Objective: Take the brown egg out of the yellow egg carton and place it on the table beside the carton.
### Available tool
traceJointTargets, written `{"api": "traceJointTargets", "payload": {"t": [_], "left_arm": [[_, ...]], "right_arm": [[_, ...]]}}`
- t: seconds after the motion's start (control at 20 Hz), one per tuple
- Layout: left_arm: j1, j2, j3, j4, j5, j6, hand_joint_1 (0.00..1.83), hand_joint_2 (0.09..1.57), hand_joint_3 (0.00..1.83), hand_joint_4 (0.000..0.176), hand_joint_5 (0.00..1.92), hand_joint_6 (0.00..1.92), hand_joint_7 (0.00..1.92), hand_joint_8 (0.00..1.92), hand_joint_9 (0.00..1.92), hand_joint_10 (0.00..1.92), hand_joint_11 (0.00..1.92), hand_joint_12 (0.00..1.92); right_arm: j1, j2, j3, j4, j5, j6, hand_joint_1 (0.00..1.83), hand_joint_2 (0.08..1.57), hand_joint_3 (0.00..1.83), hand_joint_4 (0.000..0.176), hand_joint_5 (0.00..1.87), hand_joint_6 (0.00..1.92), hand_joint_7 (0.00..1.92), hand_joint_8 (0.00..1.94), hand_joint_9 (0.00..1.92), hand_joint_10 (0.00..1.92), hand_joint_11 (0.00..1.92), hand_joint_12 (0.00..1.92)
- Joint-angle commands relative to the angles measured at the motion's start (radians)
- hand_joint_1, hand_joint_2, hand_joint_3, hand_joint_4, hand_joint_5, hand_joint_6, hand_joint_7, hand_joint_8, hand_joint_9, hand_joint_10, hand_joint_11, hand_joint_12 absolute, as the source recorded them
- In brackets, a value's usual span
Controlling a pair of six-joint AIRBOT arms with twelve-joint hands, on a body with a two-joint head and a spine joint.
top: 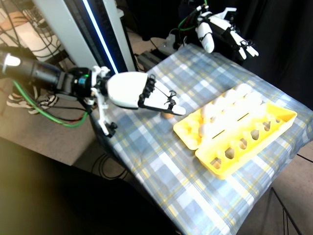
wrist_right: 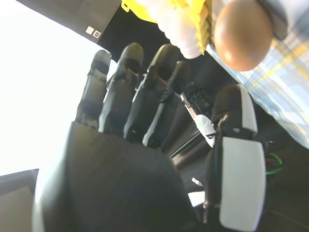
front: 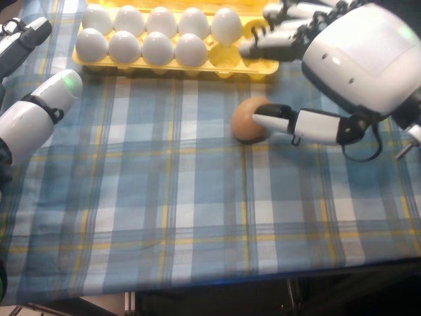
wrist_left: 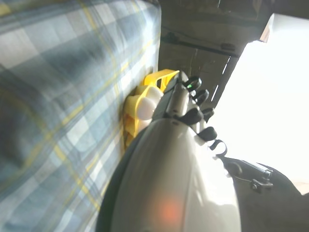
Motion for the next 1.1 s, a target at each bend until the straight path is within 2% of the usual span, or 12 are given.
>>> {"api": "traceJointTargets", "payload": {"t": [0.0,0.05,0.1,0.25,0.3,0.35,0.4,0.45,0.5,0.75,0.9,1.05], "left_arm": [[0.000,-0.001,0.000,0.042,-0.117,-0.004,0.30,1.21,0.00,0.059,0.34,0.00,0.14,0.00,0.01,0.00,0.00,0.00],[0.002,-0.001,0.000,0.041,-0.116,-0.004,0.30,1.21,0.00,0.063,0.34,0.00,0.14,0.00,0.01,0.00,0.00,0.00],[0.003,-0.001,0.000,0.041,-0.116,-0.004,0.29,1.20,0.00,0.061,0.33,0.00,0.13,0.00,0.02,0.00,0.00,0.00],[0.004,-0.002,-0.002,0.040,-0.115,-0.004,0.29,1.21,0.00,0.066,0.33,0.00,0.13,0.00,0.02,0.00,0.00,0.00],[0.005,-0.002,-0.003,0.040,-0.117,-0.004,0.31,1.21,0.00,0.065,0.33,0.00,0.13,0.00,0.02,0.00,0.00,0.00],[0.005,-0.002,-0.004,0.040,-0.118,-0.004,0.31,1.21,0.00,0.065,0.33,0.00,0.13,0.00,0.02,0.00,0.00,0.00],[0.006,-0.002,-0.005,0.039,-0.120,-0.004,0.32,1.21,0.00,0.057,0.34,0.00,0.14,0.00,0.03,0.00,0.00,0.00],[0.009,-0.002,-0.006,0.036,-0.123,-0.004,0.32,1.21,0.00,0.057,0.34,0.00,0.14,0.00,0.03,0.00,0.00,0.00],[0.014,-0.002,-0.009,0.032,-0.128,-0.004,0.30,1.21,0.00,0.074,0.33,0.00,0.13,0.00,0.01,0.00,0.00,0.00],[0.027,-0.002,-0.013,0.025,-0.138,-0.004,0.32,1.21,0.00,0.051,0.35,0.01,0.15,0.01,0.03,0.01,0.00,0.00],[0.054,-0.002,-0.026,-0.002,-0.163,-0.005,0.34,1.21,0.00,0.064,0.34,0.00,0.15,0.00,0.02,0.00,0.00,0.00],[0.074,-0.009,-0.028,-0.031,-0.172,-0.021,0.35,1.21,0.00,0.046,0.36,0.01,0.16,0.01,0.02,0.00,0.00,0.00]], "right_arm": [[0.004,0.017,-0.005,-0.024,0.183,0.000,0.62,1.05,0.00,0.000,0.47,0.00,0.53,0.00,0.37,0.00,0.16,0.12],[-0.005,0.036,-0.015,-0.017,0.222,0.000,0.57,1.08,0.01,0.000,0.33,0.00,0.36,0.00,0.23,0.00,0.15,0.12],[-0.017,0.047,-0.022,-0.008,0.255,0.000,0.55,1.09,0.01,0.000,0.30,0.00,0.32,0.00,0.17,0.00,0.13,0.11],[-0.082,0.086,-0.058,0.040,0.371,0.000,0.43,1.10,0.01,0.000,0.29,0.00,0.32,0.00,0.14,0.00,0.09,0.10],[-0.108,0.097,-0.072,0.061,0.404,-0.005,0.29,1.10,0.00,0.000,0.27,0.00,0.31,0.00,0.13,0.00,0.08,0.10],[-0.135,0.110,-0.095,0.089,0.431,-0.042,0.29,1.10,0.00,0.000,0.27,0.00,0.31,0.00,0.13,0.00,0.08,0.10],[-0.150,0.119,-0.117,0.108,0.443,-0.091,0.10,1.07,0.00,0.000,0.18,0.00,0.24,0.00,0.07,0.00,0.02,0.08],[-0.162,0.123,-0.136,0.124,0.453,-0.133,0.10,1.07,0.00,0.000,0.18,0.00,0.24,0.00,0.07,0.00,0.02,0.08],[-0.179,0.125,-0.158,0.142,0.472,-0.181,0.00,1.05,0.00,0.000,0.14,0.00,0.18,0.00,0.02,0.00,0.00,0.02],[-0.229,0.117,-0.185,0.194,0.534,-0.193,0.00,0.94,0.00,0.000,0.09,0.00,0.09,0.00,0.00,0.00,0.00,0.00],[-0.235,0.112,-0.186,0.205,0.538,-0.193,0.00,0.92,0.00,0.000,0.05,0.00,0.04,0.00,0.00,0.00,0.00,0.00],[-0.247,0.102,-0.184,0.219,0.539,-0.191,0.00,0.94,0.00,0.000,0.05,0.00,0.04,0.00,0.00,0.00,0.00,0.00]]}}
